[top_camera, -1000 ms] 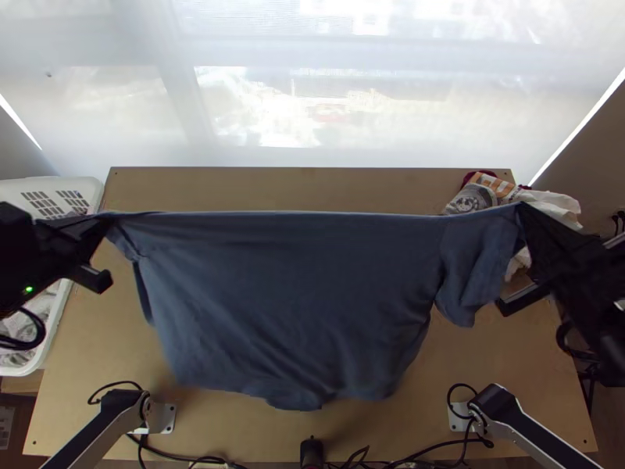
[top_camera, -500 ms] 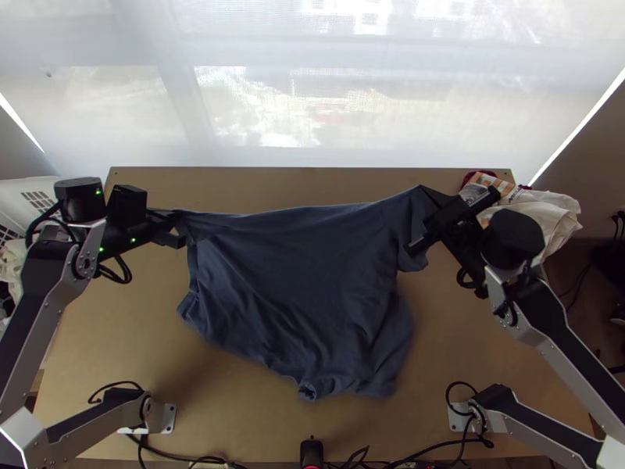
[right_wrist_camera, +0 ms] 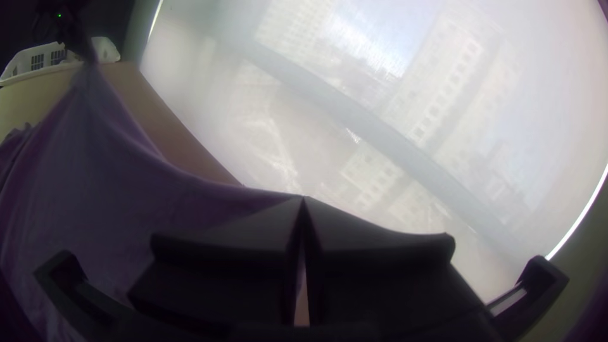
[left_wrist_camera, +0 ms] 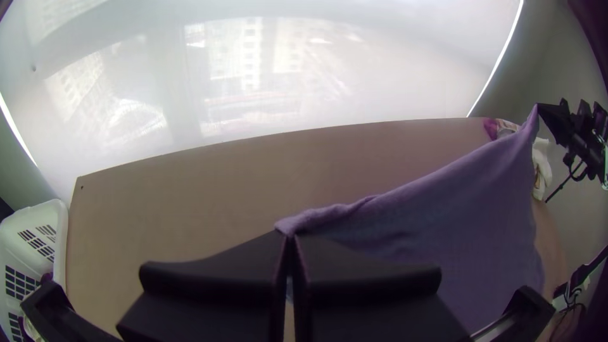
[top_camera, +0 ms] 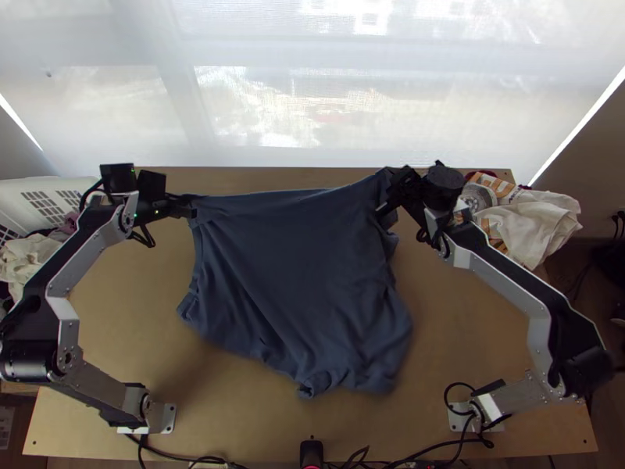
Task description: Fold the t-shirt
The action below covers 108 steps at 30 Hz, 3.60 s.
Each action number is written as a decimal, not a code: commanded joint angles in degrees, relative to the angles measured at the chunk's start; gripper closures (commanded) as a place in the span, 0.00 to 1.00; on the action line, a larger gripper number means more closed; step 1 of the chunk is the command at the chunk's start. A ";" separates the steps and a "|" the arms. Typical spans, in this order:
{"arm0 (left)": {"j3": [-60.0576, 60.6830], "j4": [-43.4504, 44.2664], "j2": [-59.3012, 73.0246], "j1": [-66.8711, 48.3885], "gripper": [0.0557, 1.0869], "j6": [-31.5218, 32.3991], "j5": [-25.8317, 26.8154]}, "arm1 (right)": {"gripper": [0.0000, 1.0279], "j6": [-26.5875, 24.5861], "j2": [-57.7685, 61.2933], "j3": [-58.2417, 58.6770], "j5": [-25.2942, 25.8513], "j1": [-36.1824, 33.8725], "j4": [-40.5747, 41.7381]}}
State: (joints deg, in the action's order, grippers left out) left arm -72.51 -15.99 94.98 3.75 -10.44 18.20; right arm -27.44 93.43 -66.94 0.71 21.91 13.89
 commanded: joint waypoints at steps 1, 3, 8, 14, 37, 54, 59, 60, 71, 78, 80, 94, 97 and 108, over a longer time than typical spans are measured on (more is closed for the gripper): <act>-8.09 3.51 13.04 1.44 0.97 0.86 -0.27 | 0.97 -0.07 13.62 -10.76 -0.01 -1.17 1.31; -10.90 3.51 16.20 1.35 0.97 1.21 -0.35 | 0.97 0.02 16.44 -13.31 -0.01 -1.08 1.31; -16.61 3.51 22.97 0.56 0.97 2.61 -0.44 | 0.97 -0.07 21.89 -16.91 -0.01 -0.47 1.58; -21.62 3.51 29.39 -0.32 0.97 3.23 -1.23 | 0.97 0.28 27.42 -20.78 -0.01 -0.20 2.19; -31.46 -25.06 28.42 -1.02 0.34 2.09 -1.94 | 0.97 0.46 29.88 -23.33 0.08 1.29 2.11; -32.26 -26.81 29.83 -3.66 0.67 1.74 -2.29 | 0.97 -0.16 27.86 -20.95 0.08 1.56 2.11; -32.78 -26.81 29.83 -3.48 0.91 1.38 -2.55 | 0.97 -0.42 27.42 -20.78 0.08 1.47 2.11; -33.13 -26.73 29.83 -3.40 0.95 1.38 -2.73 | 0.97 -0.51 27.33 -20.87 0.17 1.47 2.11; -40.52 -26.46 29.12 -2.34 0.97 1.91 -2.82 | 0.97 -1.65 27.42 -23.85 0.17 1.47 0.61; -41.04 -26.20 26.92 -0.58 0.97 2.00 -2.82 | 0.97 -1.83 23.64 -20.34 0.17 1.47 -0.53; -41.57 -26.11 26.75 0.21 0.97 2.00 -2.82 | 0.97 -2.35 22.85 -19.37 0.17 1.47 -1.50; -45.70 -27.17 24.90 3.28 0.97 2.26 -1.94 | 0.97 -3.14 21.45 -19.55 0.17 1.47 -7.30; -45.70 -27.52 24.38 3.46 0.97 2.17 -1.32 | 0.97 -3.23 20.04 -18.67 0.17 1.47 -7.21; -50.54 -28.48 25.87 3.63 0.97 1.38 -1.06 | 0.97 -6.13 19.60 -21.74 0.17 -0.47 -3.52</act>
State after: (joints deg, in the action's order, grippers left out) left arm -119.26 -43.66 119.44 7.07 -8.62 16.97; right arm -32.03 111.79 -84.86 0.78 22.83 8.91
